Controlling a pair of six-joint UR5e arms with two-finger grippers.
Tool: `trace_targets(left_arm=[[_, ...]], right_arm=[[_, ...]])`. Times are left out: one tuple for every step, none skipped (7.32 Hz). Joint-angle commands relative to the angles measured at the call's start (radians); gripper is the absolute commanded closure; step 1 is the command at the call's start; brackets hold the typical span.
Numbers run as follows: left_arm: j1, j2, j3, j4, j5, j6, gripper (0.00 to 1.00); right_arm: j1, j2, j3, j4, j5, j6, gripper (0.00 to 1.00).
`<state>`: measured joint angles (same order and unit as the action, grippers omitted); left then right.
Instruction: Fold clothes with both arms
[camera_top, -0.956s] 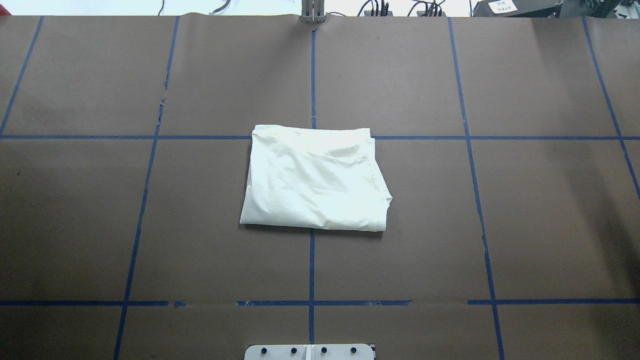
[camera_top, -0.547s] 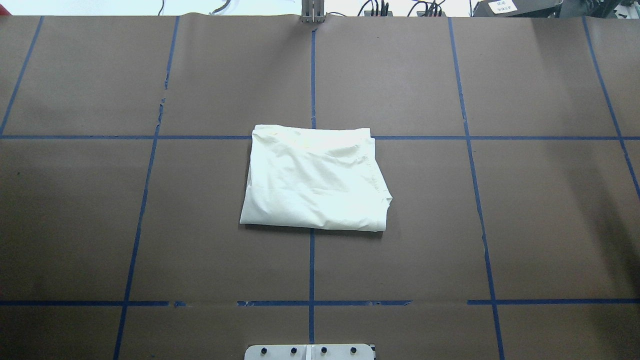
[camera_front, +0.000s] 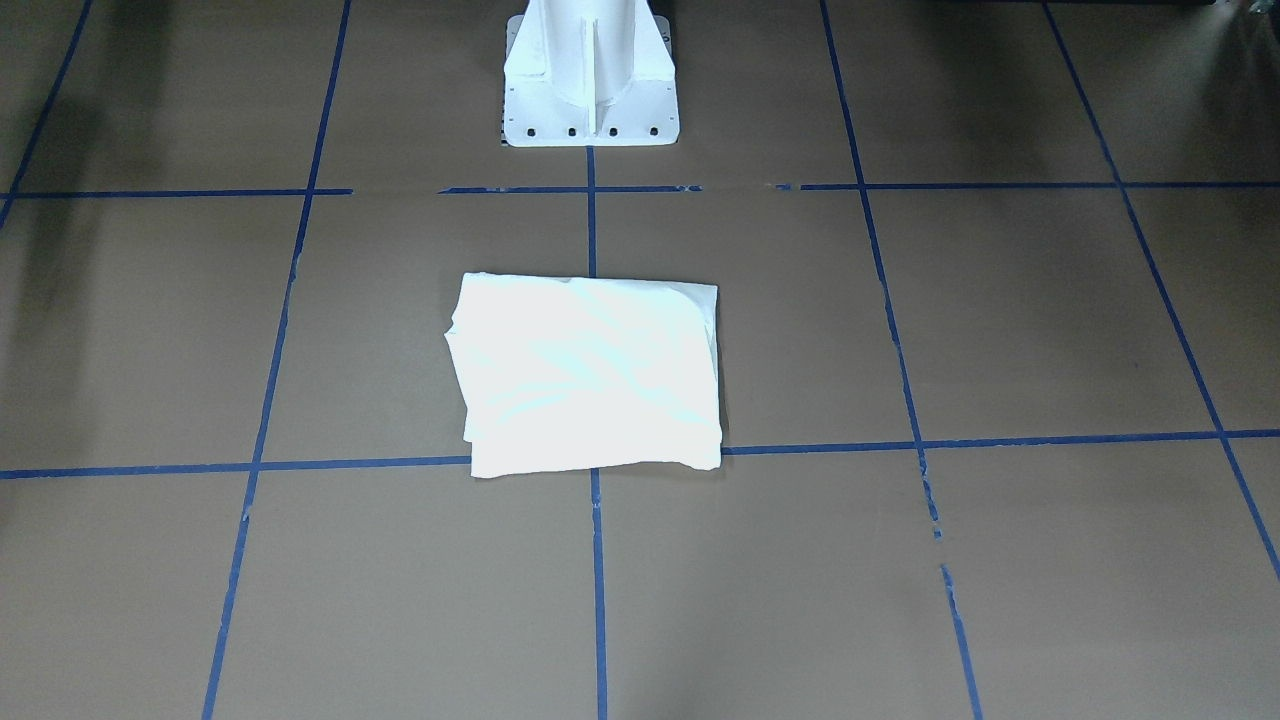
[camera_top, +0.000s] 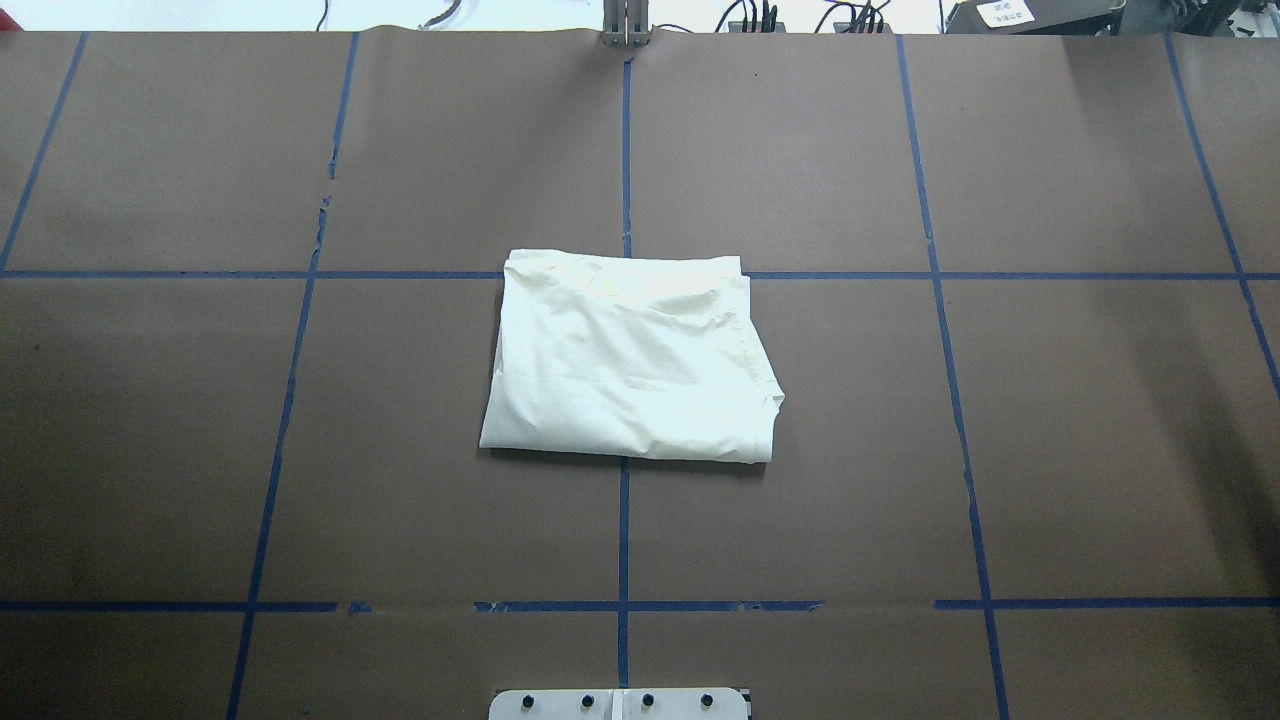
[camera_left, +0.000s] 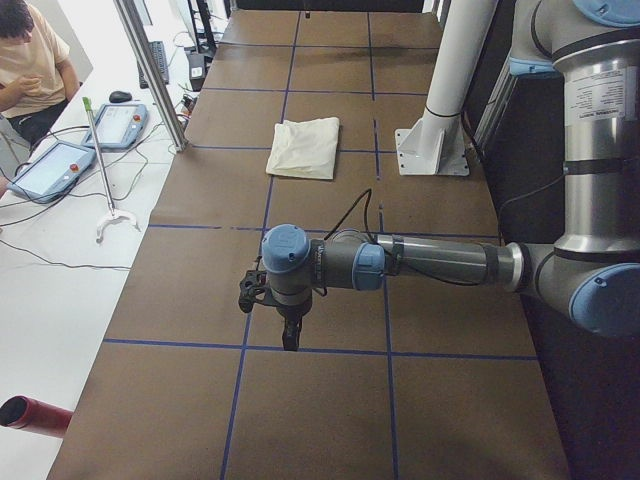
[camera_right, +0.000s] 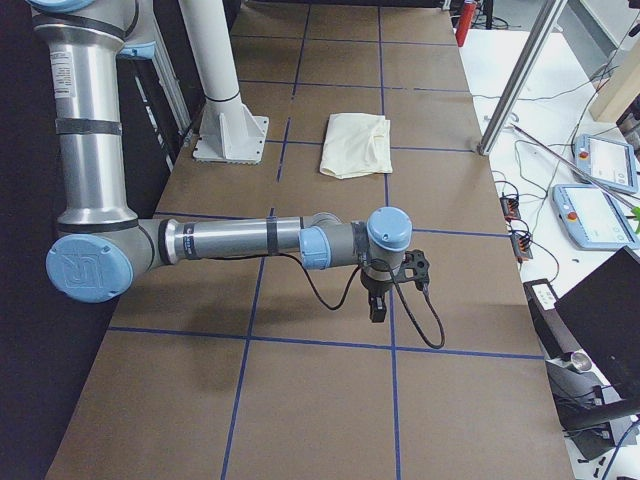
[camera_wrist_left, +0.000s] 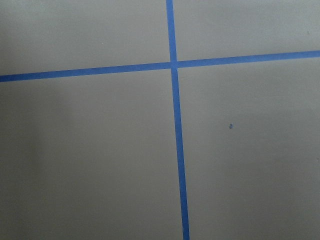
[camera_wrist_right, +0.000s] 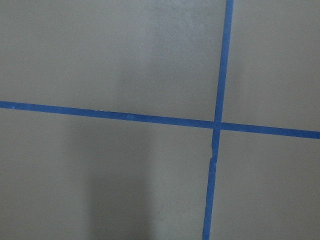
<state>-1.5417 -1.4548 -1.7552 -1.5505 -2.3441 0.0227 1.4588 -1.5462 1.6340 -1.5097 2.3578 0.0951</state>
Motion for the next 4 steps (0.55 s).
trace_targets(left_arm=[[0.000,-0.002,-0.001,0.001,0.000,-0.001,0.00],[0.000,-0.002,-0.001,-0.002,0.000,-0.001,0.00],[0.000,-0.002,-0.001,-0.002,0.000,-0.001,0.00],[0.000,-0.004,-0.001,-0.002,0.000,-0.001,0.00]], right_arm=[[0.000,0.000,0.003,0.000,0.000,0.000,0.00],[0.000,0.000,0.000,0.000,-0.002,0.000,0.00],[0.000,-0.002,0.001,0.000,0.000,0.000,0.00],[0.000,-0.002,-0.002,0.000,-0.003,0.002,0.00]])
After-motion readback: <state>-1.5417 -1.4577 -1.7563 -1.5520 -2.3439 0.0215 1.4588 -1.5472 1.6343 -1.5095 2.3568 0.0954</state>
